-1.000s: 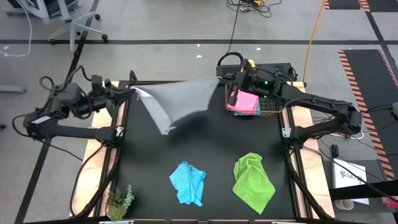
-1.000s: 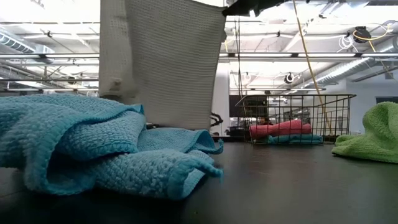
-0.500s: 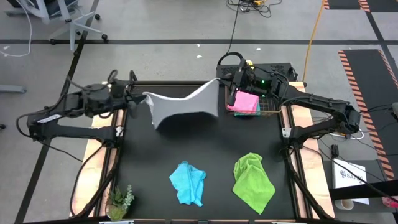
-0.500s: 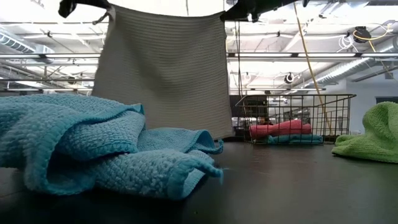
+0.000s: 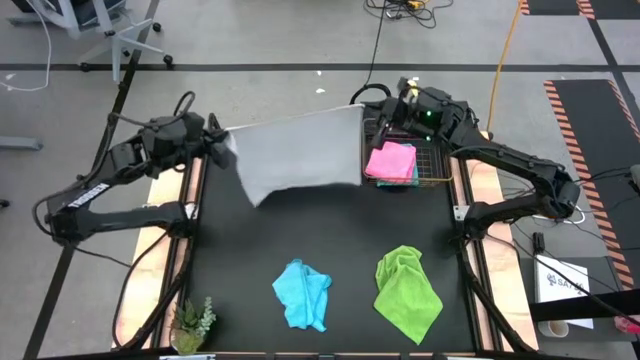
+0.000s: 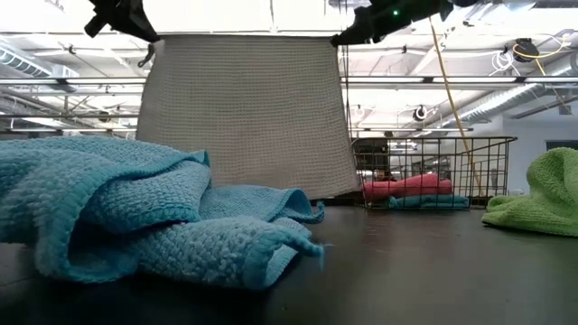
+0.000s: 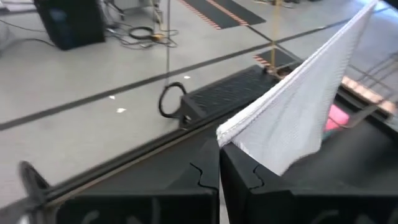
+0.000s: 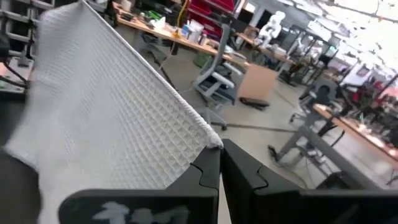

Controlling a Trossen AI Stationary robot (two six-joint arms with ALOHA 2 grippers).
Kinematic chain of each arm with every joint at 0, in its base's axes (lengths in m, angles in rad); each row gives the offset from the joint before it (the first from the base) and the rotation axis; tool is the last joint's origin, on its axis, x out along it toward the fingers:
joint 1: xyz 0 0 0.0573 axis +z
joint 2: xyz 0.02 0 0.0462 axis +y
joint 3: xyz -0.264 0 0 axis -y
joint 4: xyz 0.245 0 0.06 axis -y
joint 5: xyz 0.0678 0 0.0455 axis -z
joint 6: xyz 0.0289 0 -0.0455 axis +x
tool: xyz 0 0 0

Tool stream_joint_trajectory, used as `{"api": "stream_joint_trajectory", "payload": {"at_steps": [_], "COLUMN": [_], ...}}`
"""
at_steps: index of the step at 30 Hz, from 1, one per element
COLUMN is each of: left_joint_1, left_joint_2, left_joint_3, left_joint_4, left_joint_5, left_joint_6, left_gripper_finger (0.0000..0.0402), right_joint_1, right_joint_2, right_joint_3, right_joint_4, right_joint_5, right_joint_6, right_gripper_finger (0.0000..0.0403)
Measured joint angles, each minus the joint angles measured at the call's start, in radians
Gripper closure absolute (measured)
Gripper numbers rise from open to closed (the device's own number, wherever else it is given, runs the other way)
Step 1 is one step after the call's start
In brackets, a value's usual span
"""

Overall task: Fold microfiber towels
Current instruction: Fold the gray towel

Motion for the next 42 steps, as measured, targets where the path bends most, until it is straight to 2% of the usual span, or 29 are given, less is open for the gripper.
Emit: {"api": "stream_joint_trajectory", "payload": {"at_steps": [5, 8, 12, 16, 21, 27, 33, 42], "left_joint_1": [0.104, 0.151, 0.195, 0.213, 0.195, 0.103, -0.086, -0.411], "left_joint_2": [0.005, 0.012, 0.022, 0.046, 0.093, 0.133, 0.147, 0.235], "left_joint_3": [0.000, 0.000, 0.000, 0.000, 0.000, 0.000, 0.000, 0.000], "left_joint_4": [0.073, 0.145, 0.183, 0.095, -0.134, -0.343, -0.368, -0.398], "left_joint_5": [0.057, 0.100, 0.147, 0.187, 0.250, 0.298, 0.340, 0.207], "left_joint_6": [0.083, 0.123, 0.140, 0.130, 0.040, -0.108, -0.310, -0.608], "left_gripper_finger": [0.0398, 0.0398, 0.0399, 0.0398, 0.0399, 0.0399, 0.0399, 0.0399], "right_joint_1": [-0.052, -0.066, -0.065, -0.050, 0.017, 0.127, 0.260, 0.422], "right_joint_2": [0.014, 0.034, 0.078, 0.132, 0.167, 0.168, 0.168, 0.167], "right_joint_3": [0.000, 0.000, 0.000, 0.000, -0.001, 0.000, 0.000, -0.007], "right_joint_4": [0.108, 0.173, 0.155, 0.101, 0.005, -0.155, -0.322, -0.402], "right_joint_5": [-0.117, -0.139, -0.167, -0.195, -0.199, -0.279, -0.304, -0.294], "right_joint_6": [0.010, 0.038, 0.080, 0.126, 0.140, 0.215, 0.301, 0.354], "right_gripper_finger": [0.0403, 0.0403, 0.0403, 0.0403, 0.0403, 0.0403, 0.0403, 0.0403]}}
